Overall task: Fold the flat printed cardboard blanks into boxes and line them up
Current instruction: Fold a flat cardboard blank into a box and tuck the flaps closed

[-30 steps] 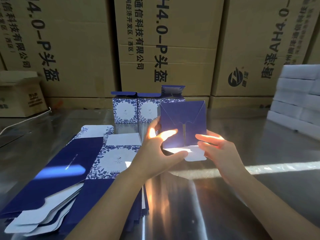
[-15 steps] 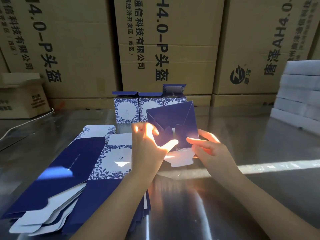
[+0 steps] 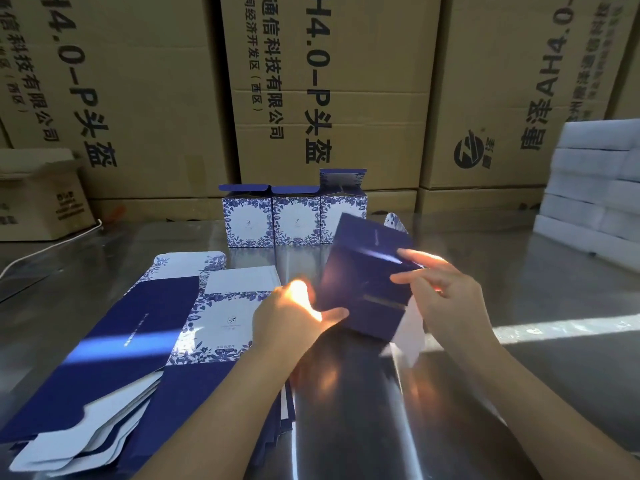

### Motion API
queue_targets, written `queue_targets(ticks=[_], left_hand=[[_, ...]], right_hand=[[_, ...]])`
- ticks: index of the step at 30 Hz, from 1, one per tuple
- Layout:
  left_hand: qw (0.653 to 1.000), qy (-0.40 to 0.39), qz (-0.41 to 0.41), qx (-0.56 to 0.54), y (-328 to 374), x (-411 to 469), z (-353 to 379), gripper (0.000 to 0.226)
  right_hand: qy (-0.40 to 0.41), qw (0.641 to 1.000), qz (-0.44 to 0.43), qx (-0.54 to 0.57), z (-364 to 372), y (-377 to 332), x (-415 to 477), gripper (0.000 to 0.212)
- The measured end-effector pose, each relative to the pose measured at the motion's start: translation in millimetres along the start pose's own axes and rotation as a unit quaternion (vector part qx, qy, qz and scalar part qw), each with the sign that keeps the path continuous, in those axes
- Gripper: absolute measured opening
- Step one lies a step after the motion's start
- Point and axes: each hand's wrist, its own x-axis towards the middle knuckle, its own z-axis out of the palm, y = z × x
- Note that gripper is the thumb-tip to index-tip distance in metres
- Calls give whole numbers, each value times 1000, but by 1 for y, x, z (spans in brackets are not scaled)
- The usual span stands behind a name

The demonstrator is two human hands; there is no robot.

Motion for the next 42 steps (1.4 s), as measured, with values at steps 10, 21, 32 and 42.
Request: queue_targets(ticks=[10,21,32,42], left_hand=[[987,78,115,-75,7,0,-8,46],[943,20,254,-212,11,-6,-23,46],[932,81,281,-214,14,-6,-29,32],[938,92,241,-232,20,-6,-25,18]], right_hand=[[-37,999,-37,0,4,-3,-2,47],[-45,995,-67,55,-1,-6,-4,34],[-65,994,-84,28,-4,-11,-5,33],[-95,995,-33,21,-11,-8,5,17]])
